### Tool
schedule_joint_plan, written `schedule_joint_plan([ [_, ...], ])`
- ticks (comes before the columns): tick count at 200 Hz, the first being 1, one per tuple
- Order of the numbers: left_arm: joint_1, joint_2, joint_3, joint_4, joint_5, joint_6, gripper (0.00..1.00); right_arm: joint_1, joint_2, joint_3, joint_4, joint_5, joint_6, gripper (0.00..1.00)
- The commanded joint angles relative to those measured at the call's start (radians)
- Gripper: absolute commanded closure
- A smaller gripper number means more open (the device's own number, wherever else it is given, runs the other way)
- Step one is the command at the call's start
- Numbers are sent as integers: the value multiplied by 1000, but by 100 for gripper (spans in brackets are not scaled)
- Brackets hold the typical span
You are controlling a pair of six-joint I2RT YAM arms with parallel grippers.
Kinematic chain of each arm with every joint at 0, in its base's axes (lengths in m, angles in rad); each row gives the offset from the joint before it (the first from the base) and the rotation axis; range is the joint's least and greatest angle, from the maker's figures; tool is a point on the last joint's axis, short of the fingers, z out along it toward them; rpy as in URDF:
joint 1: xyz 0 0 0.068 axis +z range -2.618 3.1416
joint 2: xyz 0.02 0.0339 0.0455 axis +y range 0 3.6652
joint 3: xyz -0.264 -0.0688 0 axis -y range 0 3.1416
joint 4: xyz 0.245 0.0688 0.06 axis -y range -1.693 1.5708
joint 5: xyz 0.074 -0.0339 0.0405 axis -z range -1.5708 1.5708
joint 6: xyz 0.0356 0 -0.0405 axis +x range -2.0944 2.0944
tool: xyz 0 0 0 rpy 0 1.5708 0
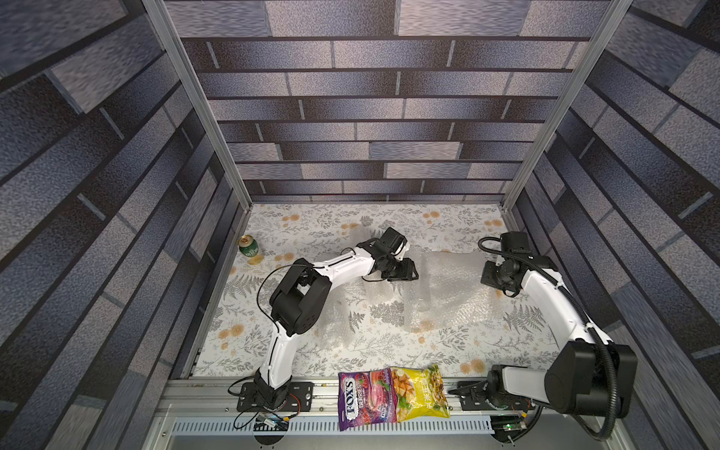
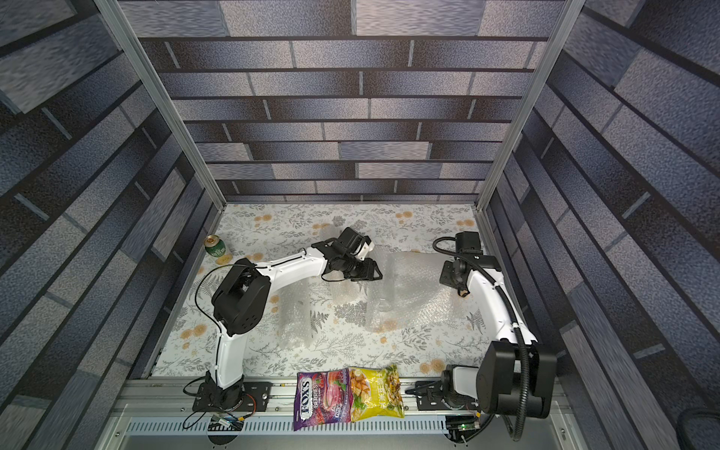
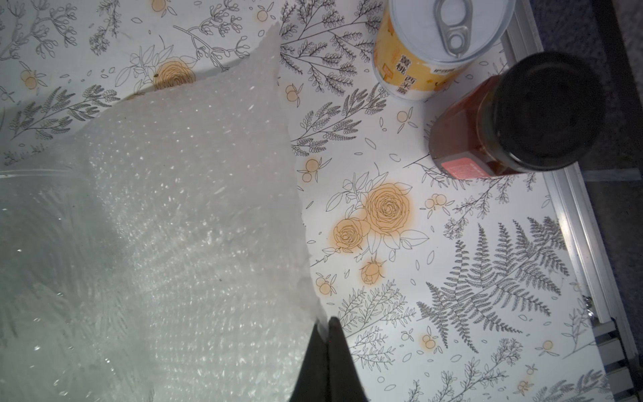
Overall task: Unwrap the vase from the bubble wrap
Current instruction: Unwrap the bubble wrap at the center of the board.
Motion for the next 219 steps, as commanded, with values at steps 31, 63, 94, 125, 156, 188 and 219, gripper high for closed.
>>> schedule_joint_plan([
  [31, -9, 22, 44, -22, 20, 8, 48, -62, -35, 56, -30, 13, -28, 100],
  [63, -15, 38, 66, -26, 26, 10, 48, -72, -44, 130, -38, 19, -33, 100],
  [94, -18, 65, 114, -21, 31, 2, 48, -80, -50, 170, -55, 47, -42, 100],
  [125, -24, 89, 158, -40, 40, 10, 48, -103, -47, 199, -70, 62, -56, 100],
  [156, -23, 85, 154, -47, 24, 8, 48, -126, -49, 217, -76, 64, -63, 100],
  [188, -19, 16, 80, -14, -58, 17, 42, -138, -35, 229, -83, 69, -69, 100],
  [219, -11, -108, -21, 9, -186, 79, 35, -146, -17, 238, -86, 76, -74, 100],
])
